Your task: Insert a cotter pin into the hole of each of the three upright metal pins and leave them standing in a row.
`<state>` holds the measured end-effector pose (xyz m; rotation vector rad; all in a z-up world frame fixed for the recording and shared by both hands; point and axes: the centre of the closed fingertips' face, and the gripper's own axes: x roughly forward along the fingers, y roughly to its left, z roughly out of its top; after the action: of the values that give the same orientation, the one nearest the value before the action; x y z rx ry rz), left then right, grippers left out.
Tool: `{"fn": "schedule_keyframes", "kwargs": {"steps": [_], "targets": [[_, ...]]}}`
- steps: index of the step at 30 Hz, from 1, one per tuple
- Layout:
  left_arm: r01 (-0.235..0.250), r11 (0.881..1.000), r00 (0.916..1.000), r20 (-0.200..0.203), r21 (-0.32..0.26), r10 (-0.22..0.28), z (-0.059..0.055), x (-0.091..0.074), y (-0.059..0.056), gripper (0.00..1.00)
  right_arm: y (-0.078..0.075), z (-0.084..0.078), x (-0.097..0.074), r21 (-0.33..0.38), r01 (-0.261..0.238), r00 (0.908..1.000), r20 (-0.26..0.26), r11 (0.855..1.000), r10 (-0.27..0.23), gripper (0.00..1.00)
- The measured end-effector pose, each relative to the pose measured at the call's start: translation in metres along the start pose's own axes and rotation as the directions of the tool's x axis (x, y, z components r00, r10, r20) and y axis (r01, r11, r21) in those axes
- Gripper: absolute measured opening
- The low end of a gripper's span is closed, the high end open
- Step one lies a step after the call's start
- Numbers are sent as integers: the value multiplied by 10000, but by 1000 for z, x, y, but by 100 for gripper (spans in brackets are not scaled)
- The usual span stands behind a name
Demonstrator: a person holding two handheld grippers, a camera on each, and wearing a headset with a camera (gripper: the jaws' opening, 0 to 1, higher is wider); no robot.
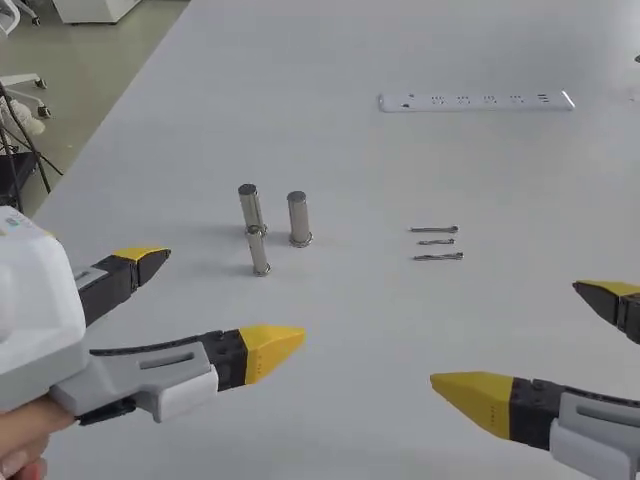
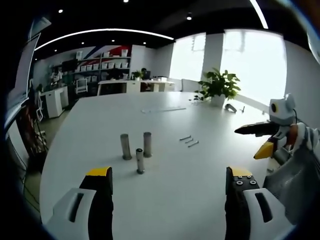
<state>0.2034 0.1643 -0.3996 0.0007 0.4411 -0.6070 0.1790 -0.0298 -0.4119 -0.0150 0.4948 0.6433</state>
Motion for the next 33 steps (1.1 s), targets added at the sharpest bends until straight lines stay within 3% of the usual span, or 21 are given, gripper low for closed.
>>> {"fn": "schedule_keyframes", "kwargs": {"steps": [6,16,33], "targets": [[141,9992,9999,-94,373,-137,5,9,3,93,-1,0,-1,-6,37,10000,-36,10000,-37,98],[421,9978,9991,-127,512,-415,18,22,10,93,-2,2,0,18,58,10000,-55,10000,-58,98],[603,9955,9976,-397,736,-575,16,37,18,92,-4,1,2,-59,95,9997,-219,9999,-97,98]]}}
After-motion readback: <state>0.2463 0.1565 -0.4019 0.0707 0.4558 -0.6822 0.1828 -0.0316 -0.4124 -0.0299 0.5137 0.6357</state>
